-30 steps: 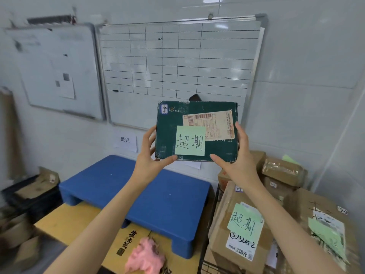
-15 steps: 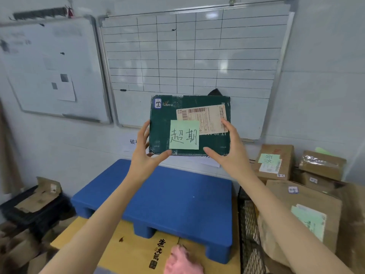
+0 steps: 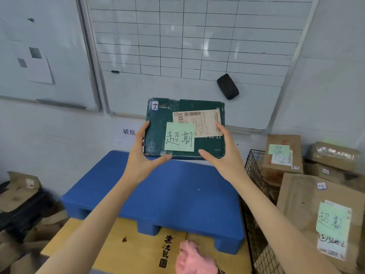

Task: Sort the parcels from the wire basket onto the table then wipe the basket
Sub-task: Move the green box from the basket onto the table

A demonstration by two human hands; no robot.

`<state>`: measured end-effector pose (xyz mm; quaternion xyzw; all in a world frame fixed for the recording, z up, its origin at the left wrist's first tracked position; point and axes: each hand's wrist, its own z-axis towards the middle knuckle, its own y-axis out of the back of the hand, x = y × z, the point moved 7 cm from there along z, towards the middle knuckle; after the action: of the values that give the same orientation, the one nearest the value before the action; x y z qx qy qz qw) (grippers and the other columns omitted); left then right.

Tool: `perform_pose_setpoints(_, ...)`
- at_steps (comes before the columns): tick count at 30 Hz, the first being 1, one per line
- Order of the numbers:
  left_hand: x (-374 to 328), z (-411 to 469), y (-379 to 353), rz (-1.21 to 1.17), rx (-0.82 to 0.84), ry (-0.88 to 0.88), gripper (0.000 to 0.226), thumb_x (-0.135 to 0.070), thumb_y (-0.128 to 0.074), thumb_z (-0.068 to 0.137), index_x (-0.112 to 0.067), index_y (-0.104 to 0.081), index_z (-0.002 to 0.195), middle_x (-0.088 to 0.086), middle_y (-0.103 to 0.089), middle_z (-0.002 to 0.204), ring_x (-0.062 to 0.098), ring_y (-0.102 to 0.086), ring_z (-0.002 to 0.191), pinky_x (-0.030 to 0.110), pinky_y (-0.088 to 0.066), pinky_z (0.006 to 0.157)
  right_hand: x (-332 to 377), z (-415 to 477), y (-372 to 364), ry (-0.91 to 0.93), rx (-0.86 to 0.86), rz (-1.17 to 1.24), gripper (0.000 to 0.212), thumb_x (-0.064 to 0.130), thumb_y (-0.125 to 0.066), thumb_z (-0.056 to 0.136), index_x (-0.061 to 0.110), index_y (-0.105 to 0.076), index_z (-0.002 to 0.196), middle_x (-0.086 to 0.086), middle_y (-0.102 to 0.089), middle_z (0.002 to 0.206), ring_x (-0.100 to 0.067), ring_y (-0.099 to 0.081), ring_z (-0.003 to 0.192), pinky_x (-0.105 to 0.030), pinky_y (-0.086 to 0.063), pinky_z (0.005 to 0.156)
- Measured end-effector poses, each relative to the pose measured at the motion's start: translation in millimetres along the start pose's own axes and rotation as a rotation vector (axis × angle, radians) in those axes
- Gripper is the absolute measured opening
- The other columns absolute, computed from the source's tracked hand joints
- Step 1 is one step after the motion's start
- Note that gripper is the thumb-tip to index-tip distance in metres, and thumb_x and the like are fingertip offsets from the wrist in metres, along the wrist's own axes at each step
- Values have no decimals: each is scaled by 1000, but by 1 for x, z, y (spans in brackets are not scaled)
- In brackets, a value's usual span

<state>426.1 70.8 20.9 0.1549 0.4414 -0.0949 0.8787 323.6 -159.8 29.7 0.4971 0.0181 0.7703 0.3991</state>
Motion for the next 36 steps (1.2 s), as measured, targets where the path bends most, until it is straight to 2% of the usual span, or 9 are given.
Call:
perform_pose_setpoints(5, 27, 7, -3, 86, -8, 18, 105, -15, -90, 68, -25, -28, 152, -45, -44, 130, -11, -44, 126, 6, -37, 96, -25, 16, -16, -51, 49, 5, 87, 43, -79, 80, 47, -27, 149, 21, -40, 148, 0, -39, 134, -34, -38, 112)
perform_pose_setpoints(7, 39, 13, -2, 124, -20, 49, 106, -20, -92, 66, -33, -29, 150, -39, -46, 132, -9, -47, 123, 11, -40, 97, -36, 22, -23, -74, 73, 12, 87, 45, -79, 79, 47, -27, 149, 21, -40, 149, -1, -40, 135, -36, -38, 113)
perform_pose_setpoints(9, 51, 20, -1, 158, -19, 85, 105, -25, -93, 63, -43, -31, 146, -31, -50, 134, -3, -51, 122, 23, -45, 99, -49, 28, -30, -95, 100, 10, 87, 50, -77, 79, 49, -25, 149, 20, -40, 149, -3, -40, 135, -39, -38, 113)
perform_pose_setpoints(11, 61, 28, -5, 176, 0, 95, 102, -24, -93, 63, -43, -33, 143, -29, -52, 133, 2, -54, 121, 31, -48, 101, -63, 33, -36, -110, 123, 4, 87, 56, -75, 78, 51, -24, 148, 23, -39, 150, -2, -40, 136, -41, -39, 113)
perform_pose_setpoints(16, 84, 38, -19, 214, 13, 104, 93, -26, -93, 64, -42, -40, 139, -23, -55, 133, 6, -55, 122, 36, -49, 103, -94, 42, -44, -147, 164, 2, 83, 56, -71, 82, 50, -23, 149, 25, -34, 152, 0, -37, 136, -36, -36, 113)
perform_pose_setpoints(19, 103, 39, -26, 221, 9, 136, 90, -28, -93, 63, -46, -42, 136, -19, -56, 134, 9, -57, 120, 39, -49, 103, -110, 45, -51, -178, 170, 7, 80, 59, -70, 81, 54, -24, 146, 28, -35, 150, 0, -38, 135, -39, -38, 112)
perform_pose_setpoints(24, 128, 45, -36, 199, 1, 182, 91, -25, -94, 62, -47, -45, 135, -16, -56, 135, 8, -57, 120, 33, -49, 103, -130, 50, -61, -243, 131, 31, 84, 76, -62, 69, 57, -26, 142, 30, -40, 146, -1, -42, 134, -46, -41, 109)
perform_pose_setpoints(30, 149, 61, -50, 139, 36, 195, 90, -18, -94, 62, -42, -48, 135, -12, -58, 136, 6, -59, 118, 11, -48, 88, -148, 56, -61, -306, 97, 21, 81, 76, -62, 68, 60, -26, 139, 29, -41, 145, -2, -41, 133, -50, -38, 111)
perform_pose_setpoints(36, 174, 65, -57, 76, 56, 253, 89, -17, -94, 62, -42, -48, 135, -13, -58, 134, 2, -60, 114, 14, -51, 88, -168, 62, -62, -322, 111, 9, 72, 79, -59, 71, 67, -28, 134, 26, -38, 148, -3, -38, 137, -51, -34, 114)
